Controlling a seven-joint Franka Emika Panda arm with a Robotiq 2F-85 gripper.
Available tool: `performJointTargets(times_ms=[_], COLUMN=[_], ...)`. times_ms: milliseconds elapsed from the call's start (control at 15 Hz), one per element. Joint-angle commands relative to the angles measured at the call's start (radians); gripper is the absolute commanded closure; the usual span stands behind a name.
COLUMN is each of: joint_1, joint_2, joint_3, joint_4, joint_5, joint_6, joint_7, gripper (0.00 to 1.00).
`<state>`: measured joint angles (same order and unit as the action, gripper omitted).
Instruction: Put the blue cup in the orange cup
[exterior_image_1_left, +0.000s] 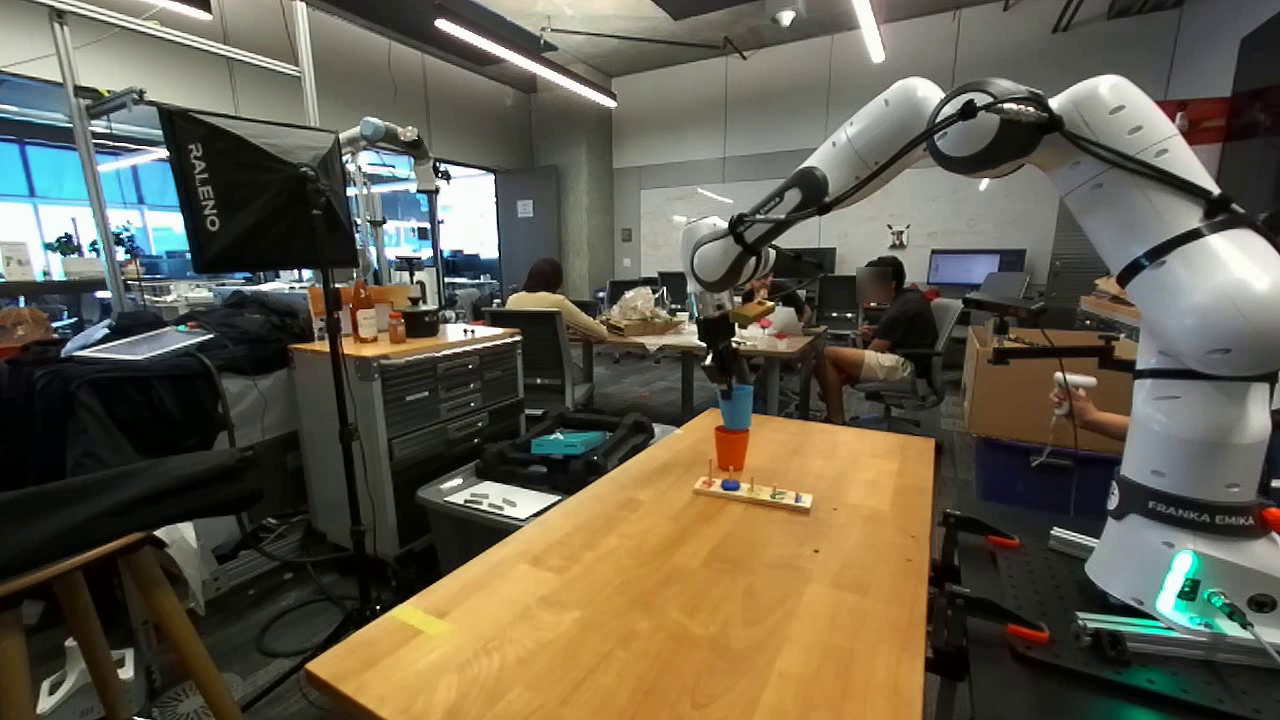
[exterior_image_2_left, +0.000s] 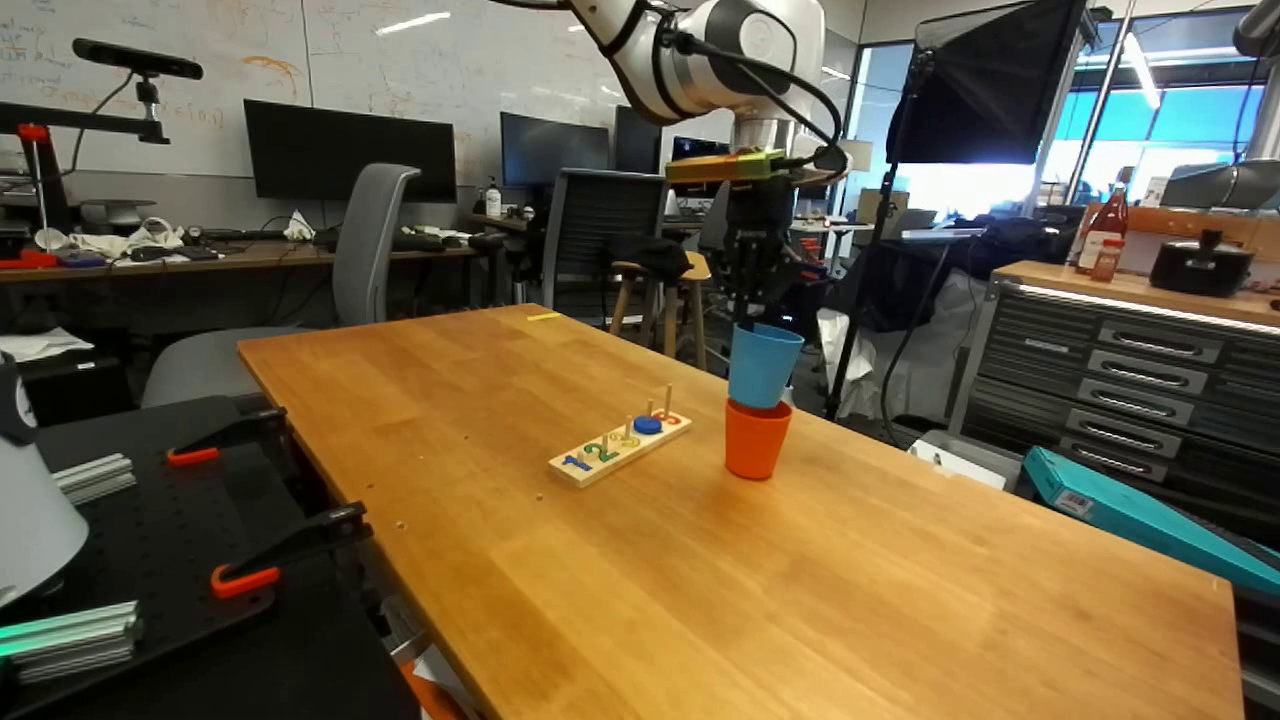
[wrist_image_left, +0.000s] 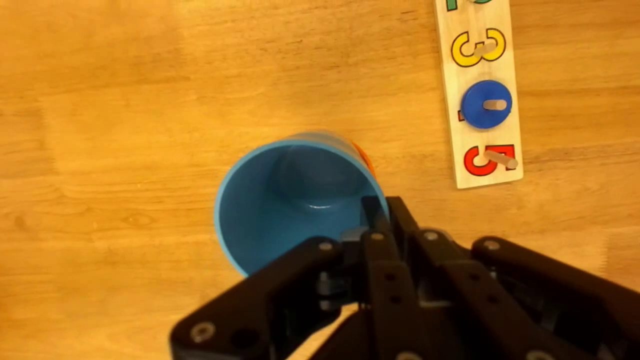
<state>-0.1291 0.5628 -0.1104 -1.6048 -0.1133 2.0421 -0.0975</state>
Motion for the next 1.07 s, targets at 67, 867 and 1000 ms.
performJointTargets(times_ms=[67,867,1000], joint_1=[0.006,0.003,0.003], joint_2=[0.031,0.047,0.050], joint_3=[0.004,0.003,0.001], joint_4=[0.036,0.063,0.064], joint_5=[-0.007,-0.003,-0.002], joint_6=[-0.011,-0.004,-0.007], joint_7=[0.023,0.042,0.050], gripper=[0.93,0.93,0.68])
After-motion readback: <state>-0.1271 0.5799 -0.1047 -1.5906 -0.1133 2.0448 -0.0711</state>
